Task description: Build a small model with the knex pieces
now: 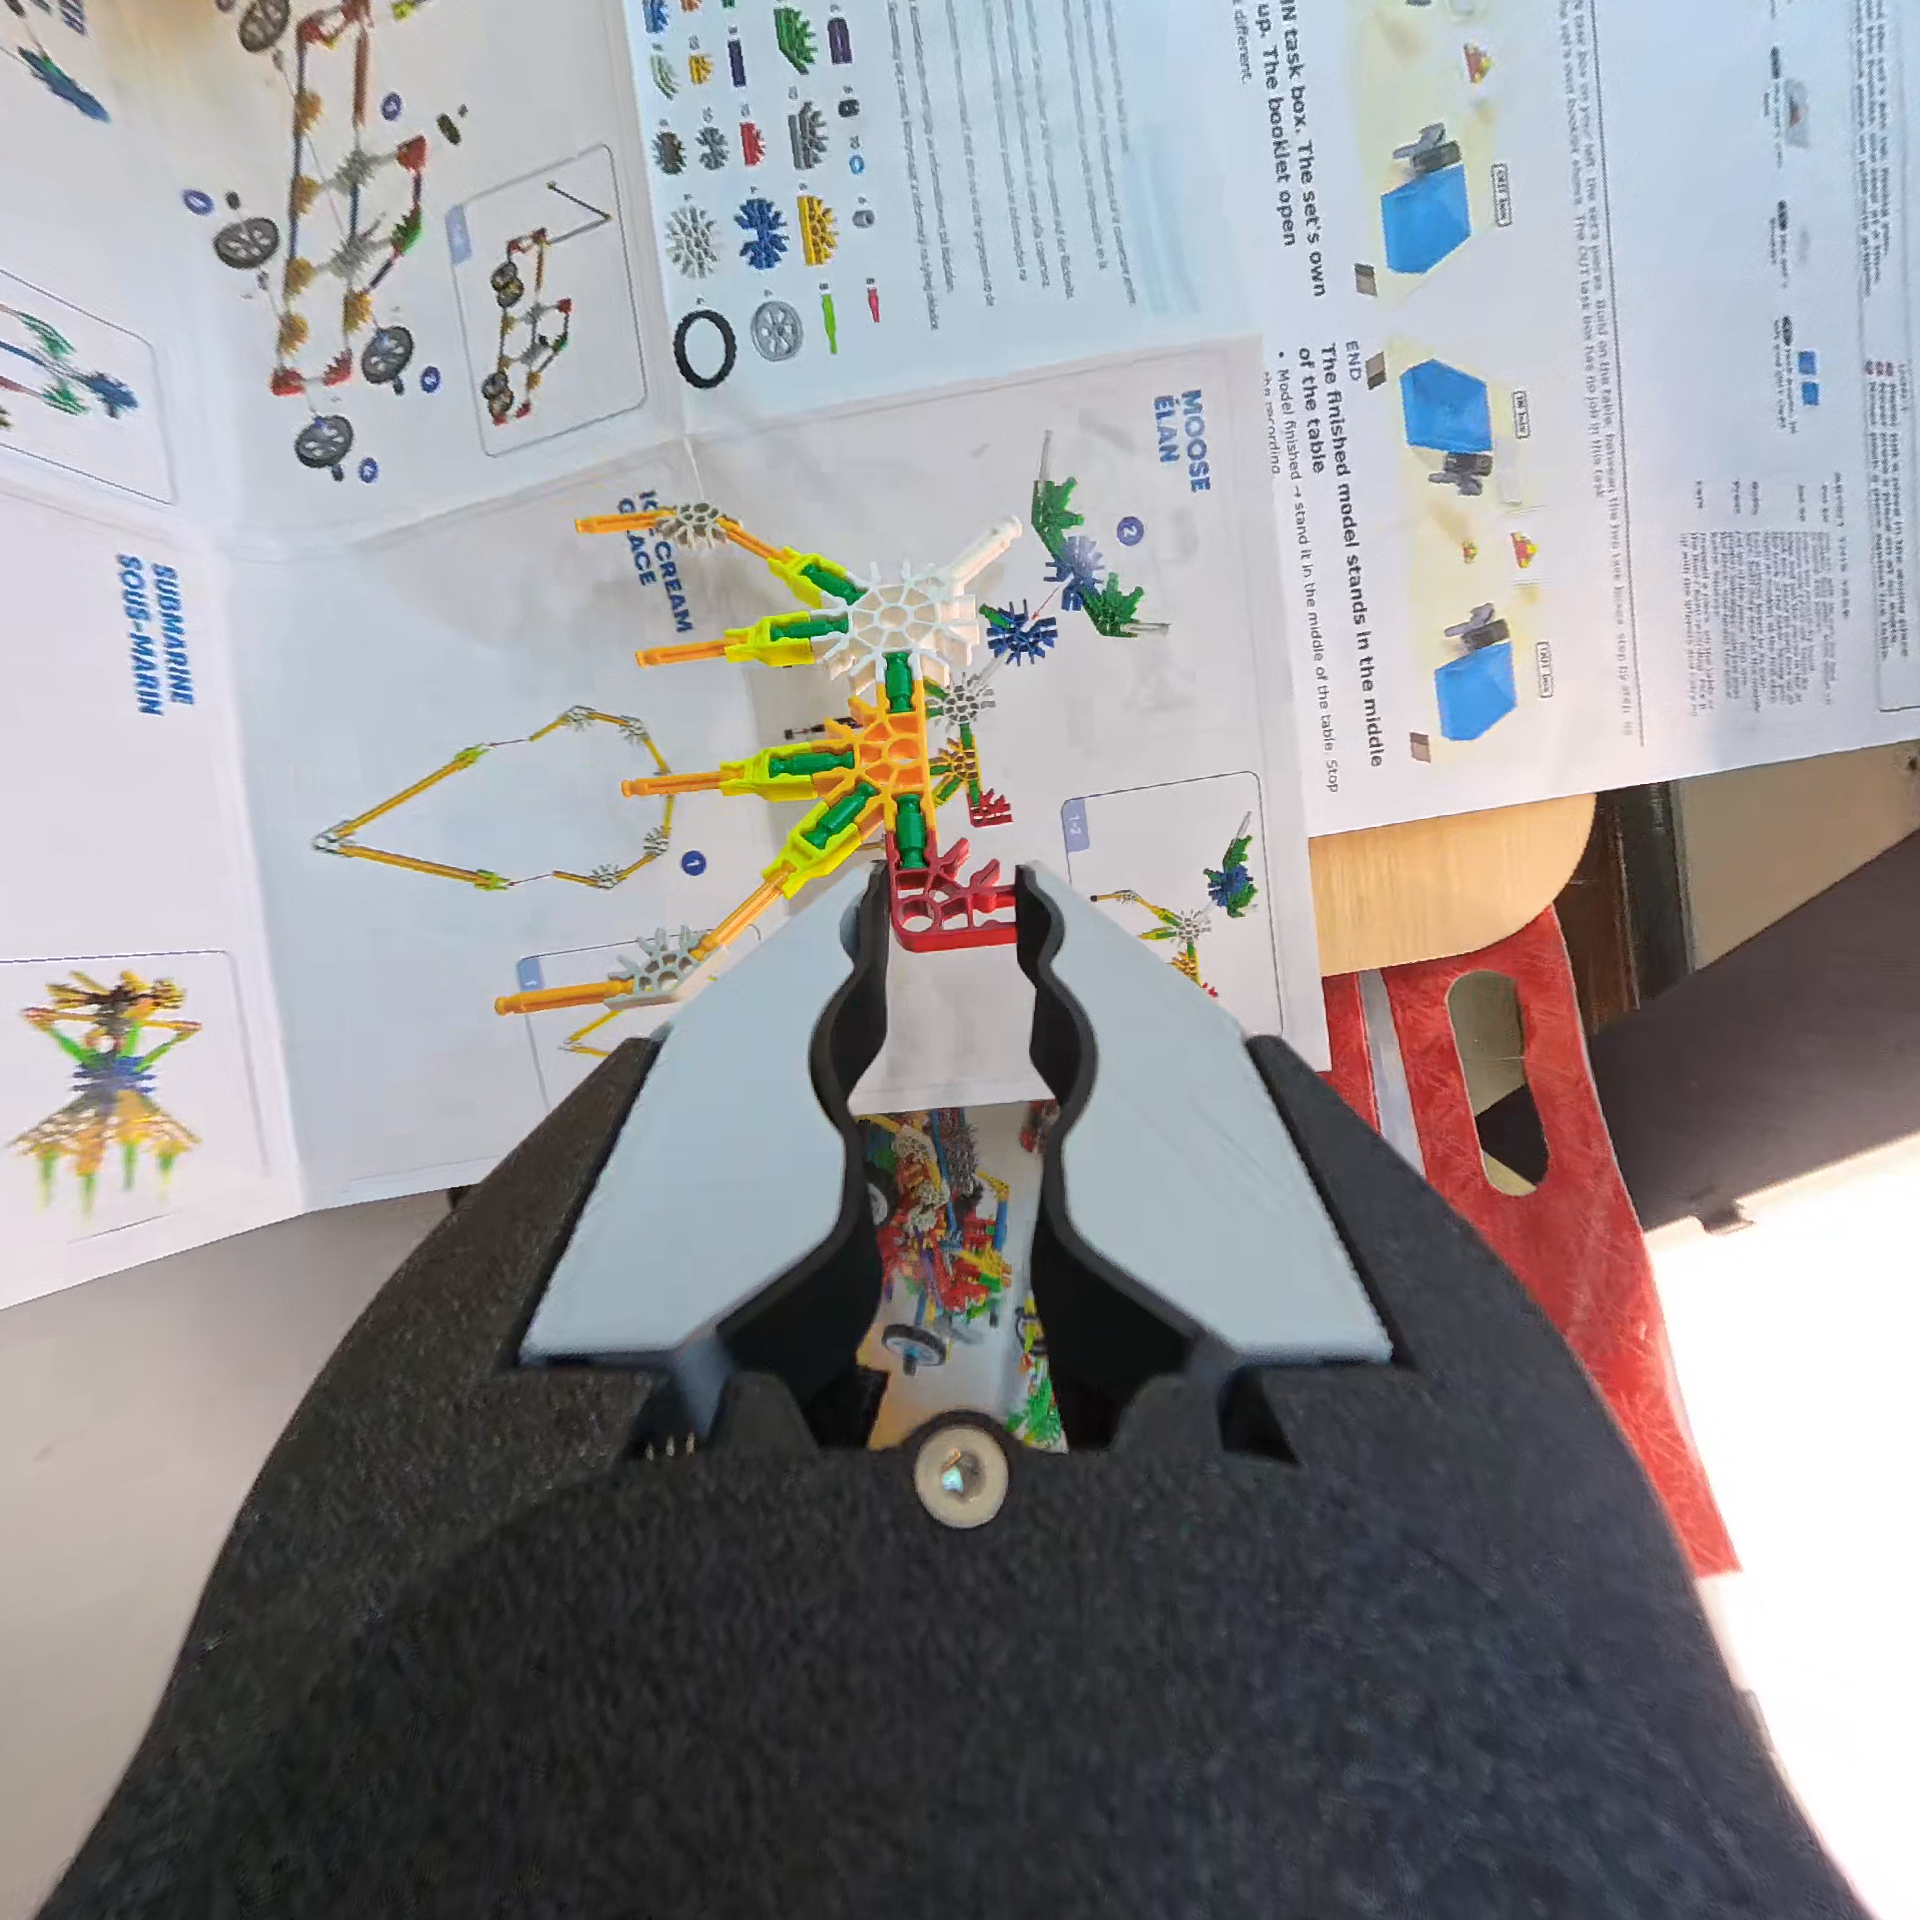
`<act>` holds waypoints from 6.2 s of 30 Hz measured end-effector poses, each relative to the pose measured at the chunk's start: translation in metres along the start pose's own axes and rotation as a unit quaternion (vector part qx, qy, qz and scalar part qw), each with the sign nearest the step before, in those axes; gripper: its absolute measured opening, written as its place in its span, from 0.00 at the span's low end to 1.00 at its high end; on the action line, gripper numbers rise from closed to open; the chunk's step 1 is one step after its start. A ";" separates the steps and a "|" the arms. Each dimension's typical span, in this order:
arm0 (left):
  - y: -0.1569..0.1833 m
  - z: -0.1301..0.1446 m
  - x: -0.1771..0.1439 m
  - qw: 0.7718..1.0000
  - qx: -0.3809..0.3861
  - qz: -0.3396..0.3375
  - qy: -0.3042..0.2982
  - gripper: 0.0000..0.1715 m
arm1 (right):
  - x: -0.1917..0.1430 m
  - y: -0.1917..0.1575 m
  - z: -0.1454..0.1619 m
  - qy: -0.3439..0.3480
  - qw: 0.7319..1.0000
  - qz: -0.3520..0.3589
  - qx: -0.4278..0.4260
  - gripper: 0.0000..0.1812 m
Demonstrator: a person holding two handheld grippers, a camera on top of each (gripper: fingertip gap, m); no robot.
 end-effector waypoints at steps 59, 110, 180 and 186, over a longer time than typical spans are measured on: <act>-0.019 -0.110 0.083 0.969 -0.088 -0.223 0.061 0.49 | -0.028 -0.003 0.035 0.066 0.998 -0.002 -0.016 0.12; -0.028 -0.105 0.098 0.957 -0.088 -0.271 0.051 0.53 | -0.069 0.025 0.093 -0.001 1.000 0.017 -0.021 0.12; -0.048 -0.096 0.090 0.942 -0.085 -0.320 0.049 0.55 | -0.018 0.028 0.056 0.019 1.000 0.002 -0.021 0.12; -0.048 -0.095 0.089 0.943 -0.085 -0.319 0.047 0.55 | -0.023 0.023 0.047 0.032 0.999 -0.003 -0.013 0.12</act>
Point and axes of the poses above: each gripper's, where its closed fingertips meet, x out along the fingers, z out of its underside, y = z × x across the jaws, the point moved 6 cm from there along -x, back along the fingers, and after that the axes turned 2 degrees about -z, right-handed, at the moved point
